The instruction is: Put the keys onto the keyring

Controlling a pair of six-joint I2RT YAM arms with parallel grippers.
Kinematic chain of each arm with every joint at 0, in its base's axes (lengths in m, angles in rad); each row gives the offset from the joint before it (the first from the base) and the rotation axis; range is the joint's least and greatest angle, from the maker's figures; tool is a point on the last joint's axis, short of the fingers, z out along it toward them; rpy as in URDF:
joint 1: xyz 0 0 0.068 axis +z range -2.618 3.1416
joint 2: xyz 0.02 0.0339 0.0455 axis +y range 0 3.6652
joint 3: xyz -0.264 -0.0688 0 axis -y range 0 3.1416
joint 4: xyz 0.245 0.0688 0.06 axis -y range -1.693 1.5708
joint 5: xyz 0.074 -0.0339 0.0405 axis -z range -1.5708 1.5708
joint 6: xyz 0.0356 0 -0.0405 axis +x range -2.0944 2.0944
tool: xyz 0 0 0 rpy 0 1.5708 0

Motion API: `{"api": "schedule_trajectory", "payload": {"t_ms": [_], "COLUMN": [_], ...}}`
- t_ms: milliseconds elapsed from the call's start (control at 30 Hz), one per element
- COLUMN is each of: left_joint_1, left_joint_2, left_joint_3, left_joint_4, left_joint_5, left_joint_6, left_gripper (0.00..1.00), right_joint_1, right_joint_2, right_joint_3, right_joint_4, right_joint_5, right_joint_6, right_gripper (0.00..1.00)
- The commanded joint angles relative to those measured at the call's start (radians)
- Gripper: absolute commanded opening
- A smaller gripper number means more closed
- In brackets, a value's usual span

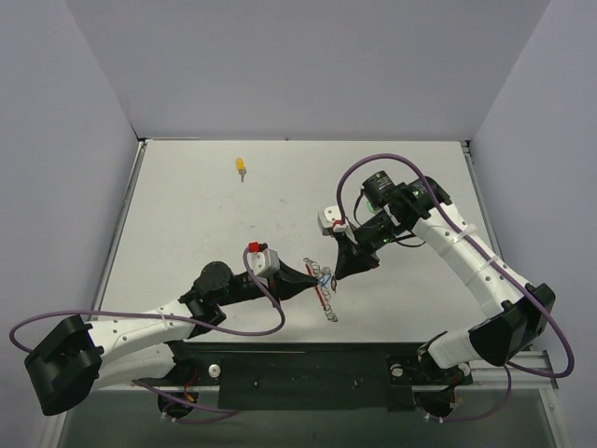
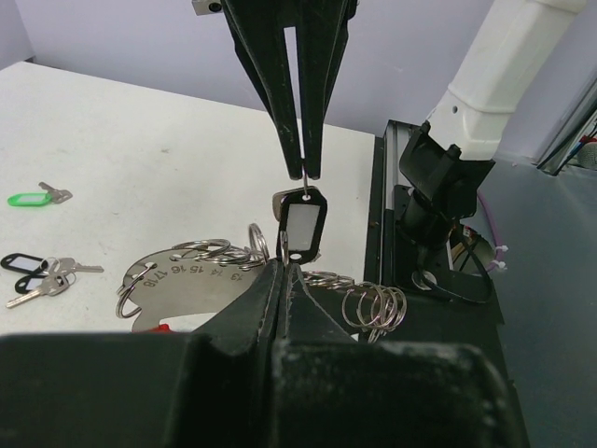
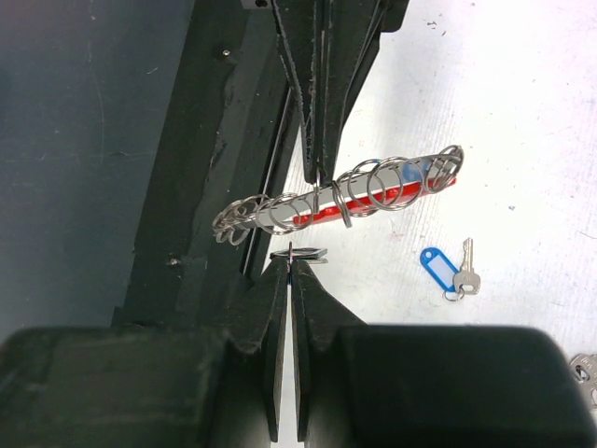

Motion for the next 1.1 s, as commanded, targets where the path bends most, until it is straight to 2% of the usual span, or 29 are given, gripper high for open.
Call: {"api": "schedule_trajectory", "payload": {"t_ms": [0, 567, 1067], "left_joint_1": [0.005, 0.026, 0.029], "left_joint_2": [0.007, 0.05, 0.072], "left_joint_3": [0.003, -0.002, -0.005], "left_joint_4": [0.111, 0.194, 0.222], "left_joint_5": [0.028, 0.06, 0.074], "left_joint_6": [-0.036, -0.131, -0.15], "left_gripper": [0.0, 0.0, 0.0], "right_joint_1": [0.009, 0.038, 0.037], "right_joint_2": [0.013, 0.023, 0.017], "right_joint_3": [-0.015, -0.03, -0.03], "right_joint_4": [0.019, 0.036, 0.048], "right_joint_5": [-0.005, 0.006, -0.005], "right_joint_6": [0.043, 0.037, 0.054], "right_gripper": [0.0, 0.0, 0.0]}}
